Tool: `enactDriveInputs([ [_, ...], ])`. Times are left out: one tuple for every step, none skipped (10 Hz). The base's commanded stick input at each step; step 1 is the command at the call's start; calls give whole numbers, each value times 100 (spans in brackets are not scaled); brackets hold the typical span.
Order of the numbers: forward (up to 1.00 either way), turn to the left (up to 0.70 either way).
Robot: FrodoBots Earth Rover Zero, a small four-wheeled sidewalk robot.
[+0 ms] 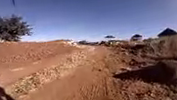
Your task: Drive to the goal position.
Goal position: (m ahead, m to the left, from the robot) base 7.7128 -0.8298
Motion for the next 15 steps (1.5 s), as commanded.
enactDriveInputs([
  [50, 0],
  [50, 0],
  [50, 0],
  [50, 0],
  [50, 0],
  [50, 0],
  [50, 0],
  [50, 0],
  [50, 0],
  [50, 0],
  [50, 0],
  [50, 0],
  [50, 0],
  [50, 0],
  [50, 0],
])
